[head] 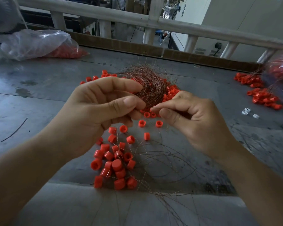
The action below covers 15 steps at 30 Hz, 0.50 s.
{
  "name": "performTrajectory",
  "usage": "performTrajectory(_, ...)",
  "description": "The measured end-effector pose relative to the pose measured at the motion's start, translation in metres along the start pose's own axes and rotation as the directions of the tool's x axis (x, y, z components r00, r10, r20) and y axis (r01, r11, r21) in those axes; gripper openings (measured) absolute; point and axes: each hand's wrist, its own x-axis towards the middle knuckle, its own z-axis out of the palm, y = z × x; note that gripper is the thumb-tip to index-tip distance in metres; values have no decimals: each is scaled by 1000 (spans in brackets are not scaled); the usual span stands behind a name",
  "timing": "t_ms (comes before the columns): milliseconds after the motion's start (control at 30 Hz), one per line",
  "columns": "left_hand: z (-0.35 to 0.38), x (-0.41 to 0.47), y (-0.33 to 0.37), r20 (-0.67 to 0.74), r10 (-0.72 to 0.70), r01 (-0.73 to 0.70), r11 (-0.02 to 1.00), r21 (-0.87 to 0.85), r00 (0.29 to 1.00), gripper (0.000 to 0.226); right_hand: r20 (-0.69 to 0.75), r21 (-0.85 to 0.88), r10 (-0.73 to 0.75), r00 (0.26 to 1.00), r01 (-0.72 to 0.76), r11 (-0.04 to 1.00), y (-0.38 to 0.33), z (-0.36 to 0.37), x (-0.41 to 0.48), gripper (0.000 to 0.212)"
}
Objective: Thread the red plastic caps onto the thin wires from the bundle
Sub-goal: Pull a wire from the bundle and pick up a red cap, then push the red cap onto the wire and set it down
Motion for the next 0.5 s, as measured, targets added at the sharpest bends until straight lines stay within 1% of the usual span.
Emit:
performTrajectory(67,-4,1,-3,-57,-4,7,999,44,998,25,-26,-3,25,999,-25,1000,0,-1,0,19)
performTrajectory(133,-6,2,-5,-108,-24,33,996,81,994,24,-35,15,65,997,-64,998,0,-2,0,18)
performTrajectory(200,-9,3,-5,-118,-26,47,982,185,993,26,-22,31,98,995,-97,995,0,-3,1,16)
performTrajectory(267,-15,5,-7,-121,9,40,919,392,993,31,15,-38,120,993,-119,992,1,-3,0,16)
performTrajectory(333,-20,6,-12,-107,-9,67,830,554,994,30,82,-151,147,986,-133,979,2,-1,-1,17)
performTrajectory(433,-23,7,-20,-57,-72,91,717,691,996,25,179,-289,179,967,-122,950,5,4,-3,22)
performTrajectory(500,-24,7,-21,-22,-105,87,660,746,994,27,215,-334,188,958,-109,936,6,6,-3,24)
